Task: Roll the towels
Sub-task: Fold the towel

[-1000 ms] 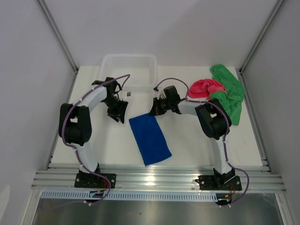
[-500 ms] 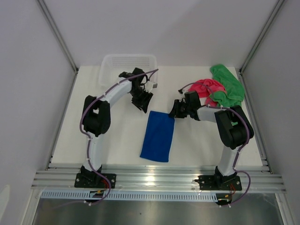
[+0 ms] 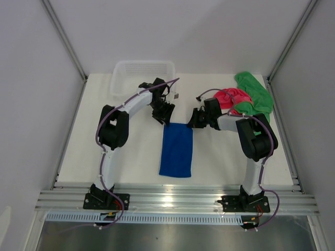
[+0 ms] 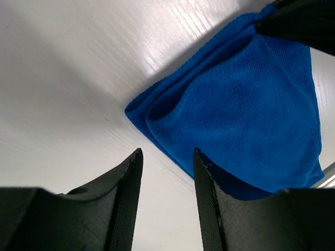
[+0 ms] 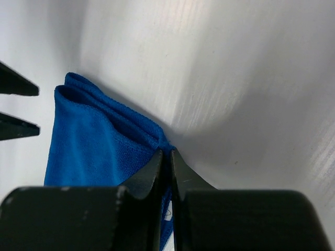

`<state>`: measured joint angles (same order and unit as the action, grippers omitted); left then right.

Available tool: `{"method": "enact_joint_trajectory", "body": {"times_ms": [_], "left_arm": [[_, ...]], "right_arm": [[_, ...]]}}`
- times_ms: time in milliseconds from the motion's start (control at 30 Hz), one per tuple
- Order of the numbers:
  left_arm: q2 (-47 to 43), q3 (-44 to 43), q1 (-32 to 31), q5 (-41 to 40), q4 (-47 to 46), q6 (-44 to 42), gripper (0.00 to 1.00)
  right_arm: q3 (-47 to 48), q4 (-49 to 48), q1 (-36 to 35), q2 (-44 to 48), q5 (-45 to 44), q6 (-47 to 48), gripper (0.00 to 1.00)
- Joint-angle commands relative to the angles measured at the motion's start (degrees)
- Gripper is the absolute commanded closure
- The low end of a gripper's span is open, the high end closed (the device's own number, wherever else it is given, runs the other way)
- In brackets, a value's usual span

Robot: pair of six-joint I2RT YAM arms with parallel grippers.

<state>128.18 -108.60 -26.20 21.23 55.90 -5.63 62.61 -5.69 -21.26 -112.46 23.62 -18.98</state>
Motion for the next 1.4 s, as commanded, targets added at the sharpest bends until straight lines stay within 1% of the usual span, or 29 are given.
{"method": "enact_joint_trajectory", "body": {"times_ms": [0, 100, 200, 267, 300, 333, 367, 433, 500, 533, 567, 600, 667, 733, 800, 900, 933, 1033, 1133, 1367], "left_arm": [[1.72, -2.06, -0.08, -1.19, -0.26, 2.99, 0.54], [1.81, -0.39, -0.08, -0.85, -0.44, 3.08, 0.54], [1.46, 0.92, -0.08, -0.75, -0.17, 3.69, 0.55], [0.85, 1.98, 0.0, -1.02, -2.02, 4.39, 0.56], [0.5, 3.29, 0.0, -1.28, -2.54, 4.57, 0.58], [-0.03, 3.56, 0.09, -1.89, -3.25, 4.75, 0.66], [-0.3, 3.83, 0.01, -2.16, -3.77, 4.75, 0.72], [-0.74, 4.62, 0.09, -3.04, -3.69, 4.49, 0.83], [-1.26, 6.29, 0.09, -2.95, -3.6, 3.96, 0.87], [-1.79, 7.07, 0.09, -2.78, -3.6, 3.87, 0.9], [-2.05, 7.6, 0.09, -2.52, -4.04, 3.61, 0.92], [-2.4, 8.04, 0.09, -2.51, -4.39, 3.61, 0.94], [-3.2, 8.93, 0.09, -2.16, -5.09, 3.78, 0.99], [-3.81, 8.49, 0.09, -1.99, -5.36, 3.78, 0.99], [-4.77, 8.58, 0.09, -1.9, -5.97, 3.34, 0.97], [-5.57, 9.1, 0.09, -2.42, -6.59, 2.64, 0.9], [-5.57, 9.02, 0.09, -2.51, -6.77, 2.38, 0.84], [-5.31, 9.19, 0.09, -3.04, -6.51, 1.67, 0.78], [-5.4, 9.63, 0.18, -3.04, -6.33, 1.41, 0.79], [-6.1, 10.95, 0.36, -2.69, -6.85, 1.41, 0.81]], "right_arm": [[0.76, 0.95, -0.8, 0.31, 2.12, 2.45, 0.95], [0.5, 1.12, -1.68, 0.93, 5.37, 3.86, 0.95], [0.5, 0.95, -3.0, 0.41, 6.0, 4.57, 0.96], [0.85, 0.6, -3.18, -0.38, 6.0, 3.7, 0.96], [1.11, 0.68, -3.18, -0.47, 5.83, 3.34, 0.96], [1.11, 0.68, -3.0, -0.47, 5.04, 3.08, 0.96], [1.02, 0.68, -2.91, -0.39, 4.6, 2.81, 0.95], [1.11, 1.38, -2.3, 0.14, 3.29, 2.46, 0.91], [1.37, 2.0, -1.43, 0.49, 3.19, 2.55, 0.83], [1.81, 2.7, -1.16, 0.49, 4.06, 2.55, 0.78], [2.6, 3.05, -0.98, 0.49, 4.68, 2.72, 0.66], [3.13, 3.58, -0.72, 0.49, 4.95, 2.98, 0.63], [4.09, 5.16, -0.28, 0.84, 4.51, 3.95, 0.59], [4.01, 5.43, 0.51, 1.81, 4.6, 4.48, 0.59], [3.49, 5.52, 0.78, 2.34, 5.47, 4.83, 0.59], [2.61, 5.43, 0.6, 2.43, 7.48, 5.1, 0.6], [2.34, 5.26, 0.43, 2.34, 7.84, 4.92, 0.6], [1.56, 4.21, -0.54, 2.34, 8.2, 4.66, 0.6], [0.59, 2.09, -0.98, 2.69, 8.2, 3.69, 0.62], [0.58, 1.65, -0.28, 5.15, 6.35, 4.13, 0.63]]}}
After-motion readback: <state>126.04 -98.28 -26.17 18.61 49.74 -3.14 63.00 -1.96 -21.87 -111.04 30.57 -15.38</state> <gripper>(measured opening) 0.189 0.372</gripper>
